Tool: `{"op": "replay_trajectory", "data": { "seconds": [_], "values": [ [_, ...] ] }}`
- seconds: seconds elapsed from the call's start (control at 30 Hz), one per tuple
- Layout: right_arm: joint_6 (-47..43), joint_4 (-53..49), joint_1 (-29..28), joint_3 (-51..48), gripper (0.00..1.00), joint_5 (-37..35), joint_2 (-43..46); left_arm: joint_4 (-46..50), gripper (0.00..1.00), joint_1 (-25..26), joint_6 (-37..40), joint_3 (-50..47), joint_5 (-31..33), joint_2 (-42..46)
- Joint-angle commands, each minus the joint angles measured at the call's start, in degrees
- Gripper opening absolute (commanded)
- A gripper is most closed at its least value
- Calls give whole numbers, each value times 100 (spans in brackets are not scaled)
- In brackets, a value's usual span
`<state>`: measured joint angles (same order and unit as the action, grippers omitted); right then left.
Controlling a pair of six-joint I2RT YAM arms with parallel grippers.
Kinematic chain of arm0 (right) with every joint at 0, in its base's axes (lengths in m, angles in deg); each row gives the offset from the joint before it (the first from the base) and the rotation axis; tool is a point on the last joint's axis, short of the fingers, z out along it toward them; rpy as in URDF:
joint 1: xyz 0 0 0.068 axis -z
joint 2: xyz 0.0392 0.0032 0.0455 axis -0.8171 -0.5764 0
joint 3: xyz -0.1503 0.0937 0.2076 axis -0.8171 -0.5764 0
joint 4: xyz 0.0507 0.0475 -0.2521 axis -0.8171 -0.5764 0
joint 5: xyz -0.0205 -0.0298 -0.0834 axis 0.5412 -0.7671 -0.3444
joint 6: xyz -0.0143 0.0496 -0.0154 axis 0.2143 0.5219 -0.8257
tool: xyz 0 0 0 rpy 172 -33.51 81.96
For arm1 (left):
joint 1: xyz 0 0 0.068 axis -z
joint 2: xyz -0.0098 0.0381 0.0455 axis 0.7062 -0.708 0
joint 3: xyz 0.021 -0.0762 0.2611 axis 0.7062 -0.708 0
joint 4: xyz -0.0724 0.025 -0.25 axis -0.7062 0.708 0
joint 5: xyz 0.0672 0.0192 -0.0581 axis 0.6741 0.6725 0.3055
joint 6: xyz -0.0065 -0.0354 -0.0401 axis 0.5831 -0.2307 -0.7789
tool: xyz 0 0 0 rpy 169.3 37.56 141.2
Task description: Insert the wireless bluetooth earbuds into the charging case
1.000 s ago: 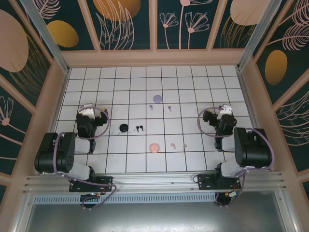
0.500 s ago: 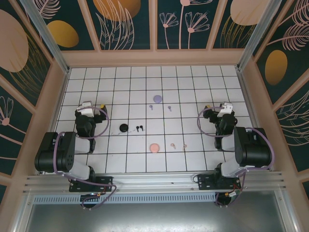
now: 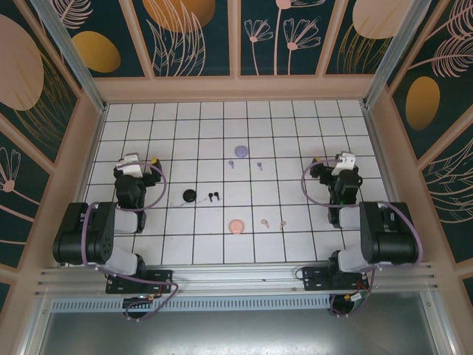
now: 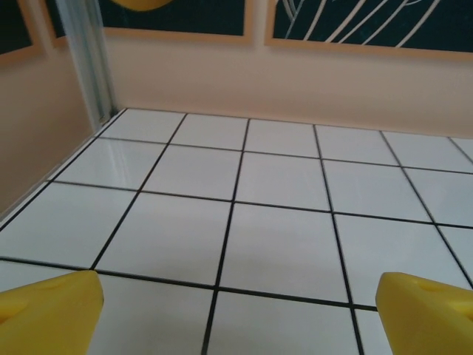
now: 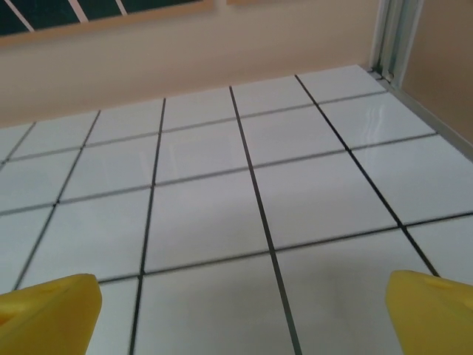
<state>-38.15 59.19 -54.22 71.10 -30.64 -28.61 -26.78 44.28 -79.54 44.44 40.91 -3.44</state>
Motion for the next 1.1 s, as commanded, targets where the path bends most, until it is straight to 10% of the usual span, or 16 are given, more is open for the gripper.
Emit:
{"op": "replay_trajectory", "data": {
  "seconds": [0.0,0.23,0.53,1.07],
  "values": [
    [660,-1774,-48,866,99,-327,837,934,94,-15,-145,509,387,544],
    [1882,-4863,-155,2413,99,534,977,3363,95,-14,-1300,1529,302,1645],
    [1551,-7566,-2181,3478,88,394,987,5408,94,-6,-2974,2366,-994,2110],
    [1813,-9011,-5498,4264,83,160,-742,6351,94,12,-2929,2491,-1856,2205]
  ]
}}
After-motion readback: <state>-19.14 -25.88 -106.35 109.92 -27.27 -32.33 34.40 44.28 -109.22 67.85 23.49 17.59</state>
